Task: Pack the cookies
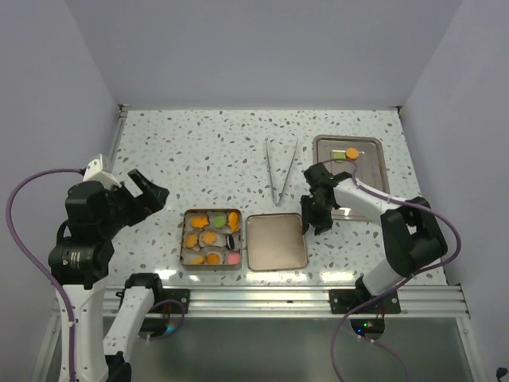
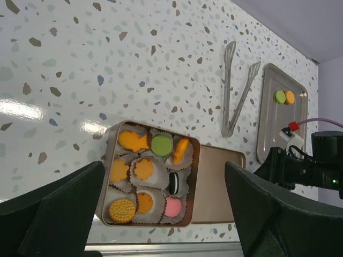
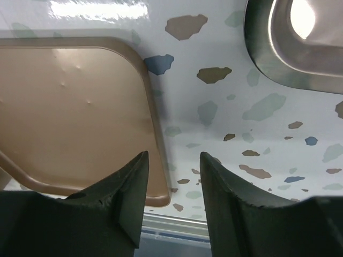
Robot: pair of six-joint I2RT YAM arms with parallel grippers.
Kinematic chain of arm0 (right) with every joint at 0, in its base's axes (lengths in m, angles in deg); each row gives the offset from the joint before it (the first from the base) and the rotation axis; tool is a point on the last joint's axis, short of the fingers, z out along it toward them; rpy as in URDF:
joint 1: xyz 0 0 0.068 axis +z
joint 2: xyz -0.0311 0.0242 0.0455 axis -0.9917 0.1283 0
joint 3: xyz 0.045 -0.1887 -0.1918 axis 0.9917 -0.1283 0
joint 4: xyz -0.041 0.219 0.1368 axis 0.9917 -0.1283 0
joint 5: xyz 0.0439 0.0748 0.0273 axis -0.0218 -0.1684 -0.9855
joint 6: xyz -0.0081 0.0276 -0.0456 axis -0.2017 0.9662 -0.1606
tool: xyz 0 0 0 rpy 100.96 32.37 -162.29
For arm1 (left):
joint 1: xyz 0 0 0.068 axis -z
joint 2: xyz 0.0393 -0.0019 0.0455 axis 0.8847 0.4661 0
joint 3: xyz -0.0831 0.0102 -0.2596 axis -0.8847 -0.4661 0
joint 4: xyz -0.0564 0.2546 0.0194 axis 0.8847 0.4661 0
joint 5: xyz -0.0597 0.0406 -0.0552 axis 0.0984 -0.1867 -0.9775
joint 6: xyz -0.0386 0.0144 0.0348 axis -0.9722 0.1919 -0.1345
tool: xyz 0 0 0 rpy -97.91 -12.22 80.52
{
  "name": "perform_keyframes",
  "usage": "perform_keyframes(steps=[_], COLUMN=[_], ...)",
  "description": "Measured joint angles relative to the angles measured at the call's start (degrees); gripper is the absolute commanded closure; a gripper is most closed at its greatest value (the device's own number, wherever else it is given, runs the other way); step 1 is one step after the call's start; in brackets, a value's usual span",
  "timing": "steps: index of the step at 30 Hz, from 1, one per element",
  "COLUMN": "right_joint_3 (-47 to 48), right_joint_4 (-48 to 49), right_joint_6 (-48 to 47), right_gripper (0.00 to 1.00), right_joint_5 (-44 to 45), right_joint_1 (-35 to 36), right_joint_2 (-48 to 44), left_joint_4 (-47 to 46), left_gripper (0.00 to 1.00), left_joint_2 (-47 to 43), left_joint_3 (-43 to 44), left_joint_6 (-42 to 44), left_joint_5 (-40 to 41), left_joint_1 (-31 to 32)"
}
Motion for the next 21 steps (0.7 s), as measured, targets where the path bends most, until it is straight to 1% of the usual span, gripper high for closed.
perform_keyframes(steps=[1, 2, 3, 6, 9, 11, 14, 21], right_joint_3=[-0.6, -1.0, -1.4, -1.8, -1.8, -1.7, -1.1, 0.0], right_joint_4=[0.3, 0.4, 0.5, 0.7, 0.7, 0.6, 0.0, -1.0], right_joint_6=[-0.1, -0.2, -0.4, -0.9, -1.8, -2.5, -3.5, -2.1], right_gripper=[0.57, 0.63, 0.66, 0.68, 0.7, 0.71, 0.7, 0.68], right_joint_5=[-0.3, -0.5, -0.8, -1.9, -2.5, -2.7, -2.7, -2.4], right_joint_1=[0.0, 0.1, 0.2, 0.4, 0.4, 0.4, 0.7, 1.8], right_joint_2=[0.3, 0.6, 1.1, 1.8, 1.8, 1.8, 2.4, 2.7], left_joint_4=[0.2, 0.4, 0.8, 3.4, 6.0, 7.1, 8.3, 10.1], left_gripper=[0.0, 0.0, 0.0, 0.0, 0.0, 0.0, 0.0, 0.0], left_joint_2=[0.0, 0.0, 0.1, 0.9, 2.3, 2.9, 2.6, 0.1], left_joint_3=[0.0, 0.0, 0.1, 1.8, 5.8, 8.9, 11.5, 10.6], left_joint_6=[-0.3, -0.6, -0.9, -2.6, -4.2, -4.9, -5.6, -5.4], left_joint_5=[0.2, 0.4, 0.7, 0.9, 1.1, 1.4, 1.9, 1.9], left_joint_1=[0.0, 0.0, 0.0, 0.0, 0.0, 0.0, 0.0, 0.0])
